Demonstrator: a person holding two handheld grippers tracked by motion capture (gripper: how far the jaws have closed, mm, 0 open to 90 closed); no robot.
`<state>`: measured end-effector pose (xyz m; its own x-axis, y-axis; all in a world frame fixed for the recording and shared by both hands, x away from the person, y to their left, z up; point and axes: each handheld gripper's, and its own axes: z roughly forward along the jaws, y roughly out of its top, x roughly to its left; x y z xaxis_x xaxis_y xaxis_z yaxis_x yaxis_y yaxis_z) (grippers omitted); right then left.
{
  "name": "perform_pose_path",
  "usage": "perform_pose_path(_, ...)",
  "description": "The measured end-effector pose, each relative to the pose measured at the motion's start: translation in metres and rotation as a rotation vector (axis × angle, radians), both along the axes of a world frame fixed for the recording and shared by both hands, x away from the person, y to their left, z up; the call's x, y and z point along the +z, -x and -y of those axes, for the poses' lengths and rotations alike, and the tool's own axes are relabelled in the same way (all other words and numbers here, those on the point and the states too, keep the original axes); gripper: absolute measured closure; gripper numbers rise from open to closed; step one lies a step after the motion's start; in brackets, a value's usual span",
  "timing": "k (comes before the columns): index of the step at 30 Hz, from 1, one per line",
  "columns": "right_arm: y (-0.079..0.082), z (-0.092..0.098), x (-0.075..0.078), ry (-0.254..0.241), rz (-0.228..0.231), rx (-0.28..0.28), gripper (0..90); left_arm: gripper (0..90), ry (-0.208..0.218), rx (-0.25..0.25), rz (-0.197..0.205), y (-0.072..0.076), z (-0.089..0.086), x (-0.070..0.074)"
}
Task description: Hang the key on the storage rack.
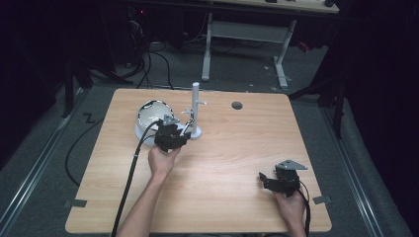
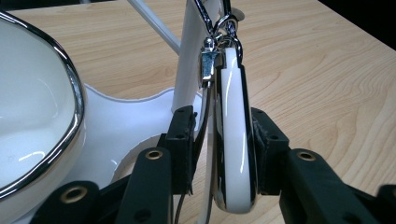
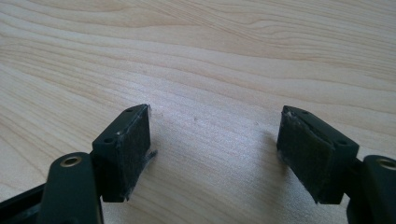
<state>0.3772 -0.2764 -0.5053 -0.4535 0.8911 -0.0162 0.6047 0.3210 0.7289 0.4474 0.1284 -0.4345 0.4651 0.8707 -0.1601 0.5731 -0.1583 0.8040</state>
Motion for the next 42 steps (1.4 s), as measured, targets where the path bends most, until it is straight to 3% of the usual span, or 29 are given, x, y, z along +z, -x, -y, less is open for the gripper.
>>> perform_pose_path(24,0.0,0.0,0.0,0.0,0.0,0.0,25.9,53.8,-0.023,0.03,-0.011,-0.001,-0.004,-0.005)
perform_pose_path(42,0.0,0.0,0.0,0.0,0.0,0.0,25.8,47.7,-0.025,0.035,0.015,0.009,-0.008,0.002)
